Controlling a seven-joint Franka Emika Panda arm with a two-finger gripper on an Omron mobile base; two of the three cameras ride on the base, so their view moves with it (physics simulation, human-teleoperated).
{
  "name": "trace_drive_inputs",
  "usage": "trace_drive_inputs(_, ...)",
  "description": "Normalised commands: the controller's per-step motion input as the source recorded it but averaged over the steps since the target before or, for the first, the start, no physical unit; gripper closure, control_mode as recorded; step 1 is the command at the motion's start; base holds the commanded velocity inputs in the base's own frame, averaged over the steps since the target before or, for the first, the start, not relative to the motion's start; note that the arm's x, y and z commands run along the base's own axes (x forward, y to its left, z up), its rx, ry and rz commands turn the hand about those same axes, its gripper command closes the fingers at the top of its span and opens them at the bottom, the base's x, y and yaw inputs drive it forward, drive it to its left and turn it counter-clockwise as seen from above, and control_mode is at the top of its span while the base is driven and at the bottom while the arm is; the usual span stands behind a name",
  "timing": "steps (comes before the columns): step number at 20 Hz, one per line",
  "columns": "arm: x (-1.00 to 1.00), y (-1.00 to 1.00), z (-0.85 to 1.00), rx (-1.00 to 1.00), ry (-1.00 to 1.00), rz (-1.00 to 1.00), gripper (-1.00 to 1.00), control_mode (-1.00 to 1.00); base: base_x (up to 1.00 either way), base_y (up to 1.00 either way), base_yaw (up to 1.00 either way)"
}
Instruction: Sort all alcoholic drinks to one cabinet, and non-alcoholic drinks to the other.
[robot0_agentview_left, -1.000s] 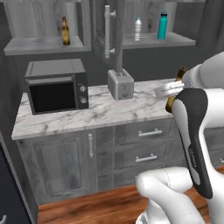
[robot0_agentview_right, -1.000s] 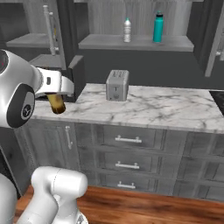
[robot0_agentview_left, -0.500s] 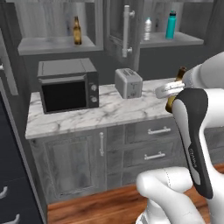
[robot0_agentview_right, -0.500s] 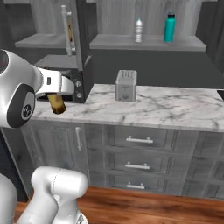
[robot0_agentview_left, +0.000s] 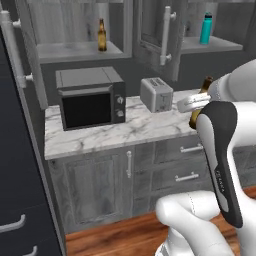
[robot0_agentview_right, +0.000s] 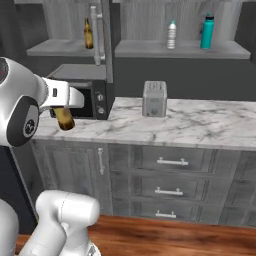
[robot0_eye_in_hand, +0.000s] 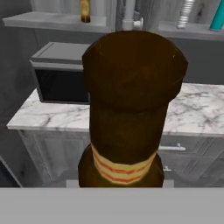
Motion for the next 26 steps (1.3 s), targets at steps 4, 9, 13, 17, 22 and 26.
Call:
trace_drive_inputs(4, 0.00, 0.00, 0.00, 0.00, 0.00, 0.00, 1.00, 1.00, 0.52, 0.30, -0.07)
trace_drive_inputs(9, 0.00, 0.00, 0.00, 0.00, 0.00, 0.00, 1.00, 1.00, 0.65, 0.27, -0.09)
trace_drive_inputs(13, 0.00, 0.00, 0.00, 0.00, 0.00, 0.00, 1.00, 1.00, 0.57, 0.36, -0.09)
trace_drive_inputs(17, 0.00, 0.00, 0.00, 0.00, 0.00, 0.00, 1.00, 1.00, 0.42, 0.47, -0.08)
trace_drive_inputs(22, 0.00, 0.00, 0.00, 0.00, 0.00, 0.00, 1.00, 1.00, 0.31, 0.54, -0.06)
trace_drive_inputs(26, 0.00, 0.00, 0.00, 0.00, 0.00, 0.00, 1.00, 1.00, 0.28, 0.54, -0.05)
